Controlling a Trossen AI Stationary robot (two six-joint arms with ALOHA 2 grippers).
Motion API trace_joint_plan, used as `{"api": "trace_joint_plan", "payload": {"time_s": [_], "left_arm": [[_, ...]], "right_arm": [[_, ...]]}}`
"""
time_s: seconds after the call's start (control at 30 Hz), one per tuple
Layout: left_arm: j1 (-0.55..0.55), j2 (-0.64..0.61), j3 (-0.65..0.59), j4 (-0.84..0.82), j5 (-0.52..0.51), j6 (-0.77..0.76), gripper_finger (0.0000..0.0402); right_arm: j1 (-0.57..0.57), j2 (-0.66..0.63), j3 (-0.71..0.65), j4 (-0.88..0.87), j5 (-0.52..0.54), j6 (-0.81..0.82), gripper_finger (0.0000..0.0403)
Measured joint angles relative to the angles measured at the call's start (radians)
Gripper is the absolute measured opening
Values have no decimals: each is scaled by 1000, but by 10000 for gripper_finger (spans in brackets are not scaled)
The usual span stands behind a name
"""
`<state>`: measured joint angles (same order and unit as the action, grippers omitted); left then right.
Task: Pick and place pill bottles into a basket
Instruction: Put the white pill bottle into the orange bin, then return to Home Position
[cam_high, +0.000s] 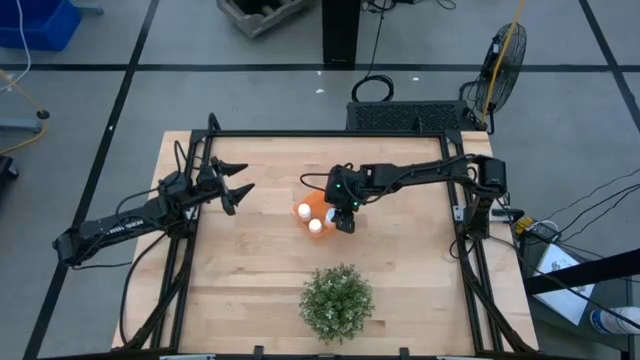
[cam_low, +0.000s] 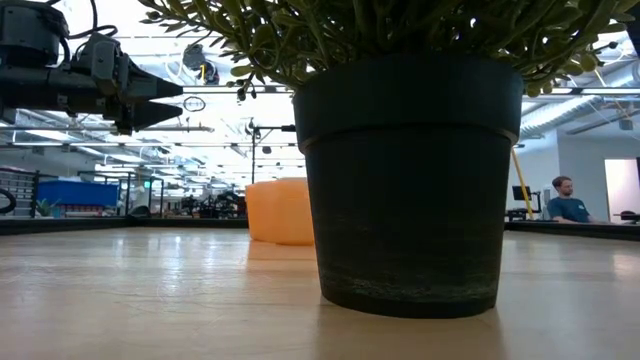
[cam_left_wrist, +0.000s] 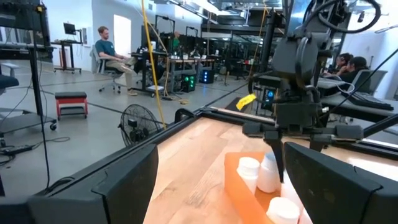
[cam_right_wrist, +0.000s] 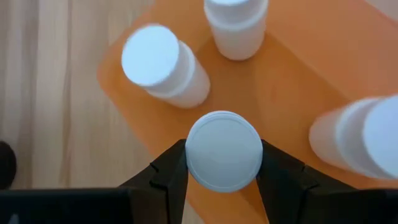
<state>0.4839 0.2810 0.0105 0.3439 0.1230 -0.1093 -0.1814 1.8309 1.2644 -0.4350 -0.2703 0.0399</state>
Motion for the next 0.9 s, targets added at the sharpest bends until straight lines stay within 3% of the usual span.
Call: {"api": "trace_joint_plan", "payload": {"time_s": [0.3, 0.5, 0.6, 0.9], "left_arm": [[0, 0, 0, -3, 5, 0, 349], [0, 0, 0, -2, 6, 0, 349], [0, 0, 0, -3, 6, 0, 349], [0, 0, 0, -2, 6, 0, 349]], "right_arm": [[1, -4, -2, 28, 5, 21, 146], [15, -4, -3, 61, 7, 80, 275], [35, -4, -3, 93, 9, 80, 308], [66, -69, -3, 134, 47, 80, 296]]}}
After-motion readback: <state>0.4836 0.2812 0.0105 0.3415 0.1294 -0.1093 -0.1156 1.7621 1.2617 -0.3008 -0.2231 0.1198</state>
